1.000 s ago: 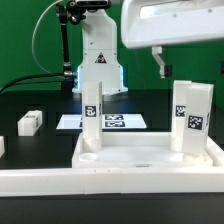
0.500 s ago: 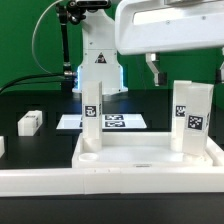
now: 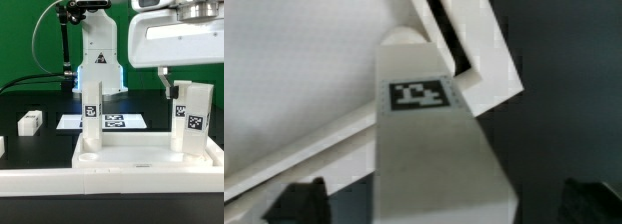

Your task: Assemble desk

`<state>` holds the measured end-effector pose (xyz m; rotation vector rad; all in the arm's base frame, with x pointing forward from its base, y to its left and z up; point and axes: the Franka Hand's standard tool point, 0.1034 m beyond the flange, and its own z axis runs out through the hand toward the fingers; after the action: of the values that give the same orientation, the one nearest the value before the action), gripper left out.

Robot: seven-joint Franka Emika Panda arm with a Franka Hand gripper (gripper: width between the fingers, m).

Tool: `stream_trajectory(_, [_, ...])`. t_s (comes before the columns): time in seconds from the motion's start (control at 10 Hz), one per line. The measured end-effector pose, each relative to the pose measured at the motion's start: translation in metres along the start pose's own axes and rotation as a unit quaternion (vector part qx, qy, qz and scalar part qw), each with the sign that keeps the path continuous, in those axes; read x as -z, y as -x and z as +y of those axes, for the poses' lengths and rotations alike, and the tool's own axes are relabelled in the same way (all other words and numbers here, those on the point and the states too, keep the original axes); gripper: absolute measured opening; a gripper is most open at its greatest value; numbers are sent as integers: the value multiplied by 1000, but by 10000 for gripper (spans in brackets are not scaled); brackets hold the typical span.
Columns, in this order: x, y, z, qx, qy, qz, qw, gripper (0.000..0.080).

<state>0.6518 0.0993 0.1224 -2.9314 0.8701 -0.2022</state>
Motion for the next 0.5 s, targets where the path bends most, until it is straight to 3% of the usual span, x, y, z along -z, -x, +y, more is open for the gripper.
stream_trajectory(0.1, [0, -1, 1, -3, 0, 0, 1000, 649])
stream_trajectory(0.3, [0, -1, 1, -28, 0, 0, 1000, 391])
stream_trajectory(0.4, [0, -1, 1, -75, 0, 0, 997, 391])
stream_trajectory(0.5, [0, -1, 2, -103, 1, 0, 995, 298])
